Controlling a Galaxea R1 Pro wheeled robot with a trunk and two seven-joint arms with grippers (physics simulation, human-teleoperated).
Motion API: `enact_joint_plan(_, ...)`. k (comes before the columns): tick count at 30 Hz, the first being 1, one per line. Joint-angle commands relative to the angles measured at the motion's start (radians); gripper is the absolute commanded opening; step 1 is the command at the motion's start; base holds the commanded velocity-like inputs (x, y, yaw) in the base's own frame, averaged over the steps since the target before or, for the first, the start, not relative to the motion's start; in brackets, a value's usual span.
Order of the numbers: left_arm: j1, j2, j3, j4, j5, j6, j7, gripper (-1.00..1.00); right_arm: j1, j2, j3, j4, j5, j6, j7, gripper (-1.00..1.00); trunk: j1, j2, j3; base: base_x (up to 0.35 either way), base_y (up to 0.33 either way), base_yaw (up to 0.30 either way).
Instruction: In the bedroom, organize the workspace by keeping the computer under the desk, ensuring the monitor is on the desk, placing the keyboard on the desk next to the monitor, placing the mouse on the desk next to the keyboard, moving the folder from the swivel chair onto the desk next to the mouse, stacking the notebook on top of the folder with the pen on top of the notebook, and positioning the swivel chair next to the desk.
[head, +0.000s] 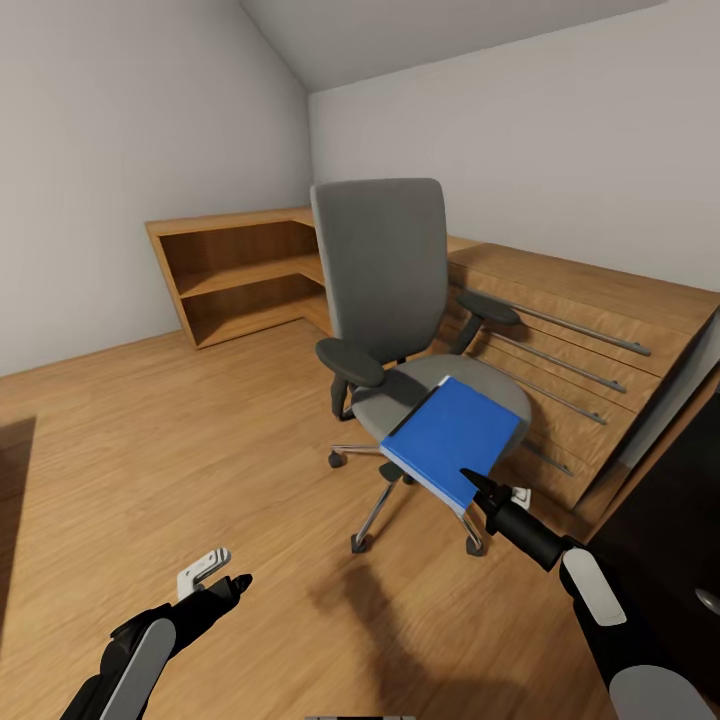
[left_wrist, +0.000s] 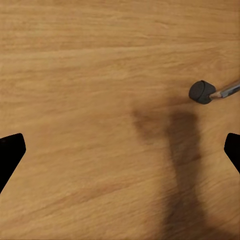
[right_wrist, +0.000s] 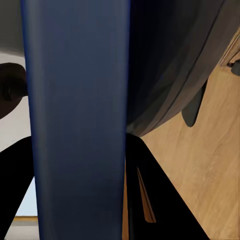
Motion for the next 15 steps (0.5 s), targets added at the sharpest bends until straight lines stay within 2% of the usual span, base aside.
enact_joint_plan(1, 0.0, 0.0, 0.0, 0.0, 0.011, 0.003, 0.009, 1.0, 0.0, 0.0, -0.002, 0.001, 0.004, 0.004, 0.0, -1.0, 0.0, 0.0, -0.001, 0.0, 0.0, 0.0)
enact_joint_plan(15, 0.0, 0.0, 0.0, 0.009, 0.01, 0.003, 0.009, 1.0, -0.001, 0.0, -0.006, 0.001, 0.004, 0.004, -0.007, -1.0, 0.0, 0.0, -0.001, 0.0, 0.0, 0.0)
